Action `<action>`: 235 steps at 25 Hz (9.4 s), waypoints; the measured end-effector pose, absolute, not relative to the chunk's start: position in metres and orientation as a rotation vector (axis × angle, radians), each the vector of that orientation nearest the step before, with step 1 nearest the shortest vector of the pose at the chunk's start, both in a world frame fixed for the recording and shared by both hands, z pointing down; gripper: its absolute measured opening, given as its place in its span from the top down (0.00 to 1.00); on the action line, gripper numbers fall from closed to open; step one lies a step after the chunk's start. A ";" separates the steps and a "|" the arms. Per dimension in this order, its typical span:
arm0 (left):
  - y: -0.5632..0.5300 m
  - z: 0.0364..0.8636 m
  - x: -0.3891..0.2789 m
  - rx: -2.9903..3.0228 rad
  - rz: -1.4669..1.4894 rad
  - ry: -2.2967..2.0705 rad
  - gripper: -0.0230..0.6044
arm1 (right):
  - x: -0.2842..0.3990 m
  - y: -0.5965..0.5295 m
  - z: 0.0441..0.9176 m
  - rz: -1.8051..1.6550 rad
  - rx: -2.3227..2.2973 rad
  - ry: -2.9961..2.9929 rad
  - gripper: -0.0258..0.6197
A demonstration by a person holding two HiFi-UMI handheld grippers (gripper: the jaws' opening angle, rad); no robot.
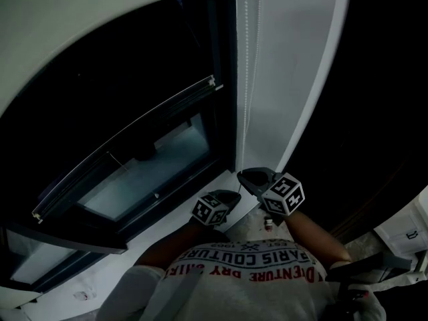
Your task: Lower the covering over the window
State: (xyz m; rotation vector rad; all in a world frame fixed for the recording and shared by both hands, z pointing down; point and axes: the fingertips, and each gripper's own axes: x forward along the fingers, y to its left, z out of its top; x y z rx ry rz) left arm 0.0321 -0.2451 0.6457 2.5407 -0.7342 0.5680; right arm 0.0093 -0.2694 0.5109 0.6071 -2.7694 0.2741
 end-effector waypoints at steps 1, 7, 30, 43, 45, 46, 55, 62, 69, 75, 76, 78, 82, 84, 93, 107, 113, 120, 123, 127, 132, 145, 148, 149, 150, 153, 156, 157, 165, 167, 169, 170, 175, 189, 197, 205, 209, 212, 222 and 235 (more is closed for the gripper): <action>-0.245 0.646 0.032 2.548 0.568 -0.733 0.95 | 0.009 -0.270 0.512 0.277 0.609 -2.770 0.95; -0.249 0.636 0.025 2.566 0.525 -0.759 0.84 | 0.013 -0.275 0.512 0.282 0.625 -2.769 0.95; -0.298 0.276 0.026 3.035 -0.161 -0.672 0.80 | 0.005 -0.265 0.515 0.285 0.614 -2.789 0.95; -0.303 0.271 0.031 3.050 -0.087 -0.744 0.95 | 0.005 -0.263 0.514 0.304 0.617 -2.800 0.95; -0.303 0.272 0.028 3.040 -0.102 -0.738 0.95 | 0.003 -0.262 0.515 0.314 0.612 -2.804 0.95; -0.303 0.273 0.027 3.034 -0.104 -0.737 0.95 | 0.003 -0.261 0.516 0.319 0.608 -2.801 0.95; -0.301 0.318 0.022 2.975 -0.020 -0.745 0.96 | 0.000 -0.244 0.558 0.402 0.544 -2.697 0.95; -0.306 0.373 0.018 2.934 0.095 -0.804 0.96 | 0.000 -0.226 0.605 0.444 0.475 -2.578 0.94; -0.309 0.382 0.013 2.938 0.062 -0.814 0.96 | -0.002 -0.229 0.612 0.523 0.476 -2.581 0.94; -0.306 0.455 0.016 2.856 0.260 -0.813 0.96 | 0.004 -0.213 0.648 0.562 0.422 -2.500 0.94; -0.307 0.464 0.016 2.840 0.266 -0.818 0.96 | 0.005 -0.212 0.653 0.573 0.418 -2.491 0.94; -0.307 0.485 0.016 2.818 0.320 -0.828 0.96 | 0.009 -0.210 0.661 0.589 0.416 -2.473 0.94; -0.298 0.531 0.014 2.749 0.410 -0.827 0.95 | 0.017 -0.207 0.668 0.614 0.424 -2.454 0.94; -0.296 0.539 0.010 2.716 0.377 -0.840 0.95 | 0.021 -0.208 0.667 0.608 0.443 -2.452 0.94; -0.286 0.541 0.007 2.719 0.348 -0.854 0.95 | 0.026 -0.230 0.599 0.484 0.427 -2.568 0.76; -0.266 0.538 0.025 2.742 0.392 -0.826 0.95 | -0.005 -0.290 0.331 -0.047 0.506 -3.004 0.80; -0.258 0.536 0.028 2.749 0.403 -0.824 0.95 | -0.007 -0.289 0.310 -0.047 0.553 -3.025 0.91; -0.258 0.543 0.028 2.740 0.395 -0.819 0.95 | -0.002 -0.290 0.317 0.085 0.542 -3.083 0.94; -0.258 0.563 0.028 2.719 0.440 -0.808 0.95 | 0.000 -0.292 0.336 0.100 0.554 -3.048 0.94; -0.248 0.591 0.028 2.665 0.483 -0.781 0.95 | 0.000 -0.287 0.367 0.156 0.568 -3.005 0.94; -0.242 0.621 0.023 2.622 0.562 -0.764 0.95 | 0.002 -0.285 0.400 0.206 0.583 -2.964 0.94; -0.230 0.676 0.002 2.556 0.641 -0.711 0.95 | -0.004 -0.284 0.462 0.334 0.594 -2.895 0.94; -0.227 0.681 -0.002 2.561 0.663 -0.711 0.85 | -0.004 -0.284 0.467 0.344 0.604 -2.899 0.94; -0.228 0.679 -0.004 2.560 0.653 -0.712 0.82 | -0.003 -0.285 0.467 0.339 0.609 -2.898 0.94; -0.230 0.675 -0.007 2.560 0.635 -0.717 0.81 | -0.003 -0.286 0.467 0.326 0.614 -2.895 0.94; -0.243 0.649 -0.020 2.578 0.552 -0.762 0.81 | -0.002 -0.287 0.467 0.285 0.620 -2.883 0.94; -0.261 0.601 -0.029 2.627 0.428 -0.803 0.81 | -0.002 -0.289 0.469 0.275 0.627 -2.880 0.94; -0.267 0.581 -0.029 2.655 0.384 -0.806 0.81 | -0.001 -0.290 0.470 0.272 0.629 -2.879 0.94; -0.282 0.375 0.001 2.960 0.084 -0.677 0.81 | 0.005 -0.285 0.469 0.274 0.629 -2.862 0.94; -0.289 0.337 0.007 2.975 -0.012 -0.680 0.81 | 0.004 -0.284 0.471 0.275 0.619 -2.862 0.94; -0.296 0.308 0.013 2.968 -0.101 -0.690 0.81 | 0.003 -0.281 0.472 0.275 0.603 -2.865 0.94; -0.298 0.298 0.017 2.969 -0.120 -0.694 0.81 | 0.002 -0.280 0.472 0.275 0.596 -2.867 0.94; -0.308 0.270 0.028 3.002 -0.101 -0.758 0.81 | 0.006 -0.277 0.473 0.285 0.593 -2.873 0.94; -0.321 0.253 0.022 2.955 -0.129 -0.875 0.95 | 0.005 -0.275 0.476 0.287 0.598 -2.884 0.94; -0.315 0.287 0.027 2.948 -0.002 -0.890 0.95 | 0.001 -0.263 0.509 0.398 0.547 -2.808 0.94; -0.317 0.360 0.019 2.864 0.151 -0.951 0.95 | 0.010 -0.248 0.577 0.516 0.518 -2.653 0.94; -0.316 0.386 0.015 2.842 0.172 -0.970 0.95 | 0.012 -0.239 0.599 0.567 0.513 -2.621 0.94; -0.318 0.398 0.010 2.841 0.174 -0.981 0.95 | 0.012 -0.238 0.609 0.582 0.516 -2.580 0.94; -0.319 0.435 -0.007 2.765 0.198 -1.012 0.95 | 0.013 -0.228 0.637 0.650 0.499 -2.535 0.94; -0.289 0.430 -0.020 2.676 0.106 -1.182 0.80 | 0.021 -0.232 0.619 0.517 0.571 -2.602 0.85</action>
